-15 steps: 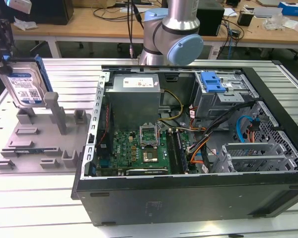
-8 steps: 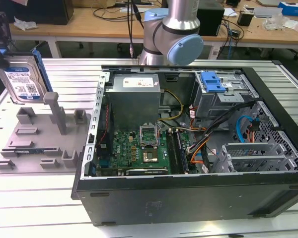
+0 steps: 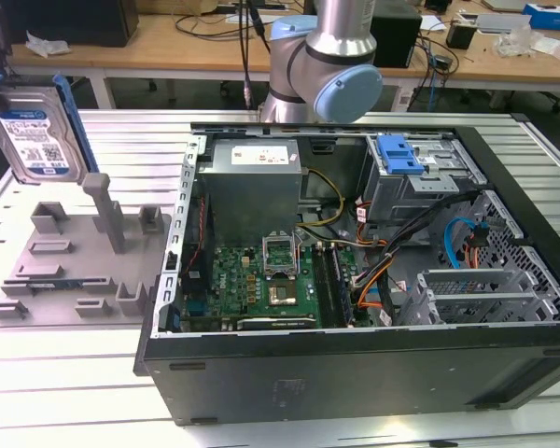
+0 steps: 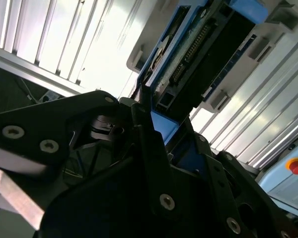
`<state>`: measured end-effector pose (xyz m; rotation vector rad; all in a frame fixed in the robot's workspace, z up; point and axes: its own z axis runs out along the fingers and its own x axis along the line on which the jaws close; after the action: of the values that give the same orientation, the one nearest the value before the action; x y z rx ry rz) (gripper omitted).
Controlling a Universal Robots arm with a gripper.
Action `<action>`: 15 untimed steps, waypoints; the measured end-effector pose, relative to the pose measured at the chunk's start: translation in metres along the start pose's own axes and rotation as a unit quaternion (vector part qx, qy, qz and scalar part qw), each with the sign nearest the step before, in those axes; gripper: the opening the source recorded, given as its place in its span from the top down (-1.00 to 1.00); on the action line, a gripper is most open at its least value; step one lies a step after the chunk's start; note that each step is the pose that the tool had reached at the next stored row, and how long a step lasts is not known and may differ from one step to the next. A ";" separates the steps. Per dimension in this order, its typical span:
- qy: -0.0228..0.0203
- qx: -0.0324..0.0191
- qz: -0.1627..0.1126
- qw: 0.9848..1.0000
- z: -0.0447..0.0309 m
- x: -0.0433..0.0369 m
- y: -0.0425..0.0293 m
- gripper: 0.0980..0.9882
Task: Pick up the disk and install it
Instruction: 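Pick up the disk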
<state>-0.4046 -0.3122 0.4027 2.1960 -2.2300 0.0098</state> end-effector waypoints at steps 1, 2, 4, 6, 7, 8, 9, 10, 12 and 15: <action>0.000 0.000 0.000 1.000 -0.0021 0.0000 0.0000 0.39; 0.000 0.000 0.000 1.000 -0.0044 0.0001 0.0000 0.39; 0.000 0.000 0.000 1.000 -0.0089 0.0001 0.0000 0.39; 0.000 0.000 0.000 1.000 -0.0139 0.0002 0.0001 0.39; 0.000 0.000 0.000 1.000 -0.0163 0.0002 0.0001 0.39; 0.000 0.000 0.000 1.000 -0.0259 0.0003 0.0001 0.39; 0.000 0.000 0.000 1.000 -0.0277 0.0004 0.0001 0.39; 0.000 0.000 0.000 1.000 -0.0300 0.0004 0.0001 0.39; 0.000 0.000 0.000 1.000 -0.0339 0.0004 0.0001 0.39; 0.000 0.000 0.000 1.000 -0.0408 0.0005 0.0002 0.39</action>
<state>-0.4046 -0.3122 0.4435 2.1959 -2.2301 0.0098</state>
